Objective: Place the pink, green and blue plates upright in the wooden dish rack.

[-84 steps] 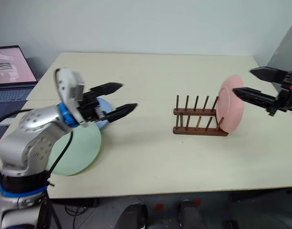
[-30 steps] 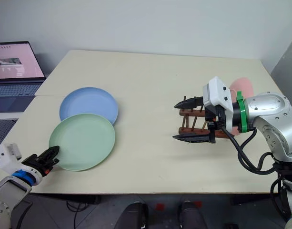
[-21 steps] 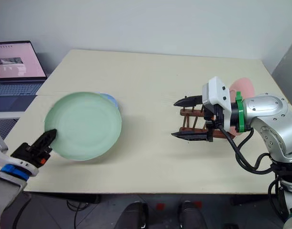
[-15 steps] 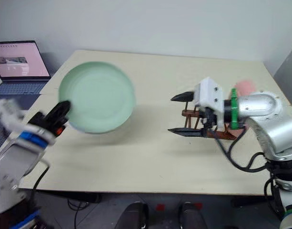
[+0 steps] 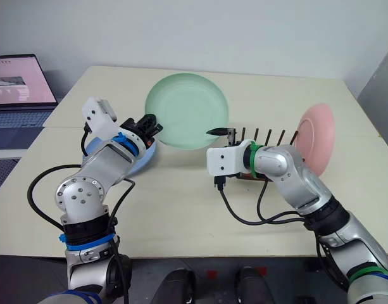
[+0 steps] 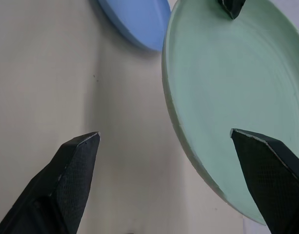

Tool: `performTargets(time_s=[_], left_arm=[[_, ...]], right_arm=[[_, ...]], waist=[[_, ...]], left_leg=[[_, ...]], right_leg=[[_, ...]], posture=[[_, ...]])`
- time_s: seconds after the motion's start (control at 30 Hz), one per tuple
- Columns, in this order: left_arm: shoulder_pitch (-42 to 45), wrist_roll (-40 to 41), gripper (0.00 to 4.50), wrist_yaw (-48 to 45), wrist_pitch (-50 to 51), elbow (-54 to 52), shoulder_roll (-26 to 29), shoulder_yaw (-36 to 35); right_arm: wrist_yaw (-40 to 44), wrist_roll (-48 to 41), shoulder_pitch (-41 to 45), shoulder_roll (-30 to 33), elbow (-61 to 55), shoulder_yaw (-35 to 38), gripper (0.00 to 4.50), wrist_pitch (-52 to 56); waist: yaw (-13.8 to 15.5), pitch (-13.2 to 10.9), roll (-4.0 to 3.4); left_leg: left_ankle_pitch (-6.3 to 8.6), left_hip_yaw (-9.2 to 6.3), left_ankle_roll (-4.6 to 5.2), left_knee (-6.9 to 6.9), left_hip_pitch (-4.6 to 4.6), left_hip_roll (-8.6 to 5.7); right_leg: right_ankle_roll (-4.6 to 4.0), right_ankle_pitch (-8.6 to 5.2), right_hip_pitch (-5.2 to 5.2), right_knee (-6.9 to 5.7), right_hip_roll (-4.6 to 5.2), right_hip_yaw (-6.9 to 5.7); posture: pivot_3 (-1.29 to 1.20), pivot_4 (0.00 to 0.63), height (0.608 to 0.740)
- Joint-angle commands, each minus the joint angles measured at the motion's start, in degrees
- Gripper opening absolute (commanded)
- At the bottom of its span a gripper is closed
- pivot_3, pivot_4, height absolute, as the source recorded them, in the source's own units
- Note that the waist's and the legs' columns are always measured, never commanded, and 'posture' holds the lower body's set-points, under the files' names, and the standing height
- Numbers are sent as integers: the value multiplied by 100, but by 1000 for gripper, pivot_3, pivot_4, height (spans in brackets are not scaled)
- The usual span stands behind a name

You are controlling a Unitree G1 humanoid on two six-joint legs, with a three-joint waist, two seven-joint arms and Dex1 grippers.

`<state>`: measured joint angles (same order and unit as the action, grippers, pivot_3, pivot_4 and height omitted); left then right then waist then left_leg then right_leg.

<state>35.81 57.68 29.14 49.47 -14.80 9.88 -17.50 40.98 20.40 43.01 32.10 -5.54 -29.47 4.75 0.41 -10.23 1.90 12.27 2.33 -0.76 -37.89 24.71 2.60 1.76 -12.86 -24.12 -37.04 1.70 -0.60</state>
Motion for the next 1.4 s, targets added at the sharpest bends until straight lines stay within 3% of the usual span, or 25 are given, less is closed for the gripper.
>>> performTargets(time_s=[0.03,0.13,0.47,0.5,0.53,0.7,0.9,0.97,1.03,1.1,1.27,1.4], left_arm=[[192,-52,5,-23,41,-66,-31,47],[203,-68,0,-36,118,-63,-26,67],[217,-198,0,-126,464,-47,104,85],[213,-197,0,-165,502,-35,139,69],[211,-195,0,-191,529,-25,160,54],[135,-122,1506,-1894,711,-175,1179,285],[239,-620,3260,-5286,-206,92,3137,414],[222,-804,3809,-5771,-453,159,3322,514],[72,-997,4431,-6611,-803,-18,3532,750],[-109,-1273,4472,-7357,-1149,-214,3720,1063],[-333,-2385,4472,-8171,-2122,-368,3891,1866],[-340,-2681,4472,-8538,-2630,-360,3624,2144]], right_arm=[[-270,441,221,-205,280,-27,4500,-293],[-331,596,272,-339,502,16,3866,-412],[-433,792,228,-480,642,177,158,-683],[-435,792,223,-487,644,193,22,-696],[-435,794,217,-495,647,209,22,-710],[-416,732,161,-426,434,392,0,-694],[-10,172,24,-135,-206,1096,0,-377],[102,43,-3,-97,-346,1198,0,-279],[265,-731,-72,-204,-873,1893,0,576],[386,-1727,-139,-373,-1477,2744,0,1748],[193,-3563,-230,-647,-2622,4243,0,4364],[-366,-4598,-179,-990,-3220,5262,0,5948]], waist=[[-2,0,0],[-2,0,0],[-12,0,0],[-15,0,0],[-22,0,0],[-43,-1,-1],[-49,-5,-6],[-34,-5,-6],[-24,-5,-6],[-18,-6,-8],[-4,-6,-8],[-20,-10,-16]], left_leg=[[-1,-1,-2,0,0,0],[-1,-2,-2,0,0,0],[-1,-4,-3,0,0,0],[-2,-4,-3,0,0,-1],[-2,-4,-3,0,-1,-1],[-2,-6,-4,2,-1,1],[-2,2,-7,8,-1,5],[-1,4,-9,10,-1,5],[-1,6,-9,10,-1,4],[-1,9,-9,9,0,5],[0,12,-9,10,0,9],[0,15,-8,11,-3,14]], right_leg=[[0,0,0,-1,0,-3],[-1,0,1,-2,0,-3],[0,0,2,-2,0,-4],[0,0,2,-2,0,-5],[0,0,2,-3,0,-2],[-1,0,0,-6,-1,-5],[-9,-5,-7,-4,-4,-5],[-35,-21,-5,-1,-1,-7],[-38,-23,-3,0,3,-7],[-38,-23,-4,-2,5,-5],[-40,-23,-4,-4,9,-7],[-47,-26,-8,-8,10,-5]], posture=[[0,150,740],[0,150,740],[0,150,740],[0,150,740],[0,150,740],[0,150,740],[0,150,740],[0,150,740],[0,150,740],[0,150,740],[0,150,740],[0,150,740]])
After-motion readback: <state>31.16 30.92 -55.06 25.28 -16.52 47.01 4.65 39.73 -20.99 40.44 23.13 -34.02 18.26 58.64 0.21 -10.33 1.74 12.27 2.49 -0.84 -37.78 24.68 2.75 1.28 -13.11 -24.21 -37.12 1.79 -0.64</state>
